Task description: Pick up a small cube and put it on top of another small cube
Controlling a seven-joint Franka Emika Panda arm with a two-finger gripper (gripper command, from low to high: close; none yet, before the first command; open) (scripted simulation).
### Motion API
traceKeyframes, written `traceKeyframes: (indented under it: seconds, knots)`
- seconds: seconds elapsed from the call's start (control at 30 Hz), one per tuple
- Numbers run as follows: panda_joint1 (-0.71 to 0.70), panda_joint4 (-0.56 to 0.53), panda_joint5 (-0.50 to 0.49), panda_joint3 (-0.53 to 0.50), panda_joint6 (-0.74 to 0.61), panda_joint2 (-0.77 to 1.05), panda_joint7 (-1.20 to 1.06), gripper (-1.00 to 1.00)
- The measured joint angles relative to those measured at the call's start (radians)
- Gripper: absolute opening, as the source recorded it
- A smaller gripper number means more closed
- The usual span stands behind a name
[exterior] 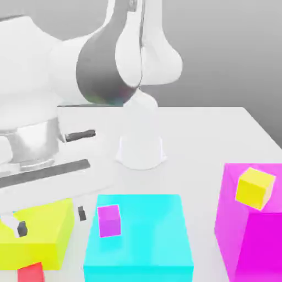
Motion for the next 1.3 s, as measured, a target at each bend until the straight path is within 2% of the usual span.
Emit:
traceKeyframes:
  seconds: [0.23, 0.33, 0.37, 0.6, 0.73, 0.9, 1.1, 1.3]
  knots:
    - [-0.053, 0.013, -0.054, -0.021, 0.091, 0.195, -0.113, 0.00]
    - [-0.097, 0.039, -0.009, 0.028, 0.167, 0.303, -0.159, 0.00]
    - [-0.112, 0.047, 0.008, 0.046, 0.189, 0.335, -0.172, -1.00]
    - [-0.113, 0.048, 0.010, 0.047, 0.190, 0.338, -0.174, -1.00]
    - [-0.067, 0.016, -0.052, -0.006, 0.103, 0.221, -0.128, -1.00]
    - [-0.029, -0.050, -0.085, 0.027, 0.042, 0.107, -0.191, -1.00]
    - [0.036, -0.155, -0.203, 0.055, -0.006, -0.073, -0.267, -1.00]
    - [0.108, -0.267, -0.388, 0.089, -0.029, -0.279, -0.300, -1.00]
